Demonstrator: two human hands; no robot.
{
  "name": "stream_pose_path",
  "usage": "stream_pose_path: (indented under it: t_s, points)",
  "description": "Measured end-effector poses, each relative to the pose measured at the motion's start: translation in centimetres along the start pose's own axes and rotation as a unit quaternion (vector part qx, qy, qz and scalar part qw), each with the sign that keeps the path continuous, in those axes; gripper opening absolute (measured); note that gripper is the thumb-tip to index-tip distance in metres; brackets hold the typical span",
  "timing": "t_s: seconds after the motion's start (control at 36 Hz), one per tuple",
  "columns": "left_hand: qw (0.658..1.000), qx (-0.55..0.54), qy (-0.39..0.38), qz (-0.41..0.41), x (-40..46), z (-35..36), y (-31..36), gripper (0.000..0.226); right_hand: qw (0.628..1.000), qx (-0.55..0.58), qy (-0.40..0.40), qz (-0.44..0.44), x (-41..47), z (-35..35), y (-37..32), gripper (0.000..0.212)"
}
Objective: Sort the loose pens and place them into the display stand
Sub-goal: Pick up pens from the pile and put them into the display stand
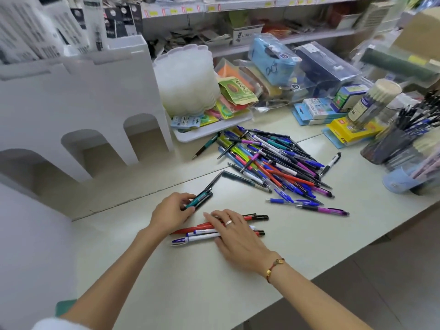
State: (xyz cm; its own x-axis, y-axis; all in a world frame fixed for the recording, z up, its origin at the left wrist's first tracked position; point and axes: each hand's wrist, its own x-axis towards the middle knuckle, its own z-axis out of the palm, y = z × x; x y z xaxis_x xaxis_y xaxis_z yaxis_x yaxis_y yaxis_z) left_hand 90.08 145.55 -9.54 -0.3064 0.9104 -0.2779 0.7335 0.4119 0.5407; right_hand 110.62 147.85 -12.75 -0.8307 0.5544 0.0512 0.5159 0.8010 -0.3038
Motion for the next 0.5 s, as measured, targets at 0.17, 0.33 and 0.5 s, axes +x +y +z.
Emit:
stream_pose_path:
  t_s: [0.17, 0.33, 0.5]
  points:
    - [0.998, 0.024, -0.037, 0.043, -0.5, 0.8, 0.1, 0.035, 0.993, 0.004, 0.066, 0.099, -2.1, -2.2, 1.4, 0.074]
    - [0.991, 0.000, -0.063, 0.120, -2.0, 1.7, 0.4, 0.040, 0.968, 0.002, 0.033, 0.249, -4.8, -2.3, 3.1, 0.068]
    - [0.961, 0.162, -0.140, 0.173, -3.9, 0.9, 0.3, 0.118, 0.979, 0.030, 0.022, 0.200, -2.8, -1.8, 1.4, 0.058]
